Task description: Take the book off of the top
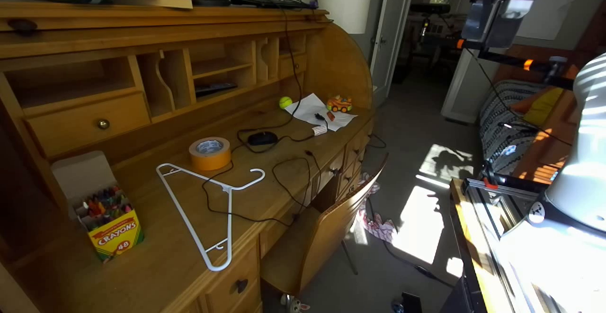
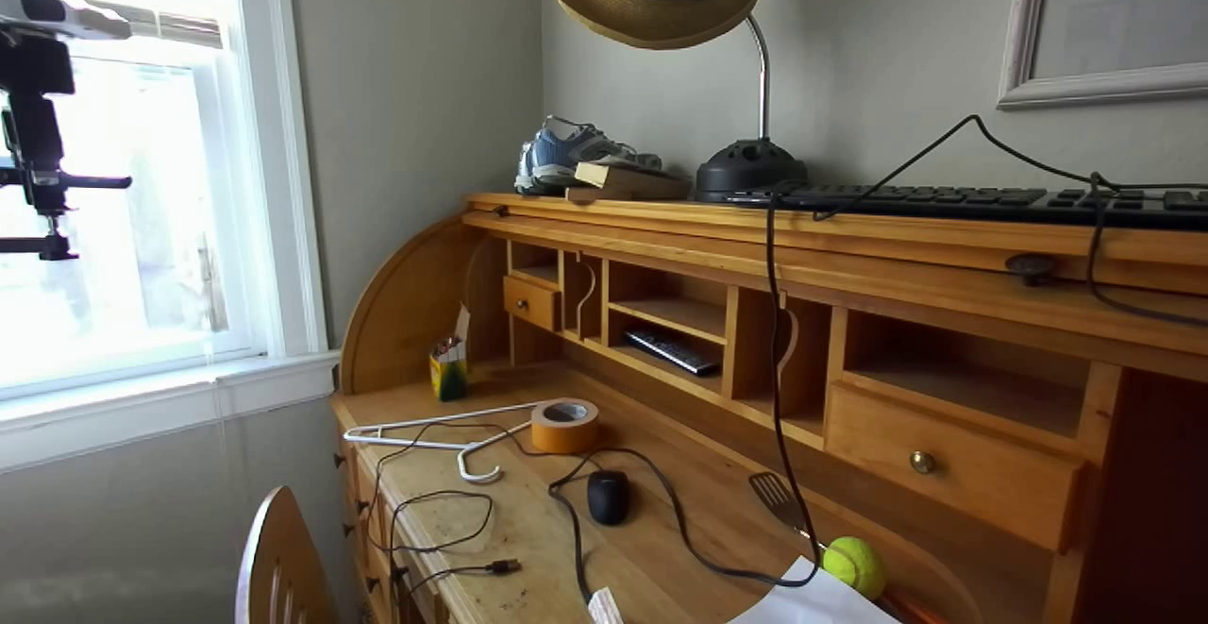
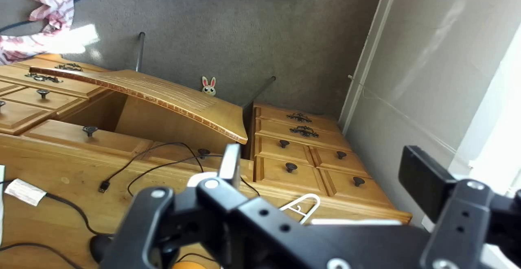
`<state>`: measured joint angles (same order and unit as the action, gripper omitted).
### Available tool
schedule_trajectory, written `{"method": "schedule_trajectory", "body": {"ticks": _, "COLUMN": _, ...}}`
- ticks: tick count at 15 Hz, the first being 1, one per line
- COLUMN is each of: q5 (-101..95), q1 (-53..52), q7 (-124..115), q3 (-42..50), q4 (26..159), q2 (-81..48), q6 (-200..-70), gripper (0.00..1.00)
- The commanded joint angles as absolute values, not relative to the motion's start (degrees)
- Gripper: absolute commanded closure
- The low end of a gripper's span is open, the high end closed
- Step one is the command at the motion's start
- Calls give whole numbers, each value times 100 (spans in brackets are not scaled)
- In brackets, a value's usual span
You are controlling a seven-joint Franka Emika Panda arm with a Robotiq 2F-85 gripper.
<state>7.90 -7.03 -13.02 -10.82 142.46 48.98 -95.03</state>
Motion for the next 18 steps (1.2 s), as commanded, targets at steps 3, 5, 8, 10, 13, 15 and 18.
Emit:
{"method": "schedule_trajectory", "body": {"ticks": 3, "q5": 813, "q1": -652, "q7": -1272, "q3": -1113, "q4": 14231, "q2": 4899, "q6": -9484, "gripper": 0}}
{"method": "schedule_trajectory", "body": {"ticks": 5, "q5": 803, "q1": -602, "q7": -1303, "q3": -1116, "q4": 14179, "q2": 4803, "q6": -9636, "gripper": 0}}
{"method": "schedule_trajectory", "body": {"ticks": 8, "q5": 681, "q1": -432, "q7": -1375, "q3": -1131, "q4": 13964, "q2": 4577, "q6": -10068, "gripper": 0}}
{"method": "schedule_trajectory", "body": {"ticks": 10, "q5": 620, "q1": -326, "q7": -1408, "q3": -1119, "q4": 13742, "q2": 4359, "q6": -10307, "gripper": 0}}
{"method": "schedule_trajectory", "body": {"ticks": 13, "q5": 533, "q1": -192, "q7": -1485, "q3": -1131, "q4": 13463, "q2": 4049, "q6": -10646, "gripper": 0}}
{"method": "schedule_trajectory", "body": {"ticks": 15, "q5": 486, "q1": -138, "q7": -1545, "q3": -1119, "q4": 13286, "q2": 3838, "q6": -10813, "gripper": 0}}
{"method": "schedule_trajectory", "body": {"ticks": 18, "q5": 376, "q1": -57, "q7": -1692, "q3": -1128, "q4": 13161, "q2": 3637, "q6": -11197, "gripper": 0}}
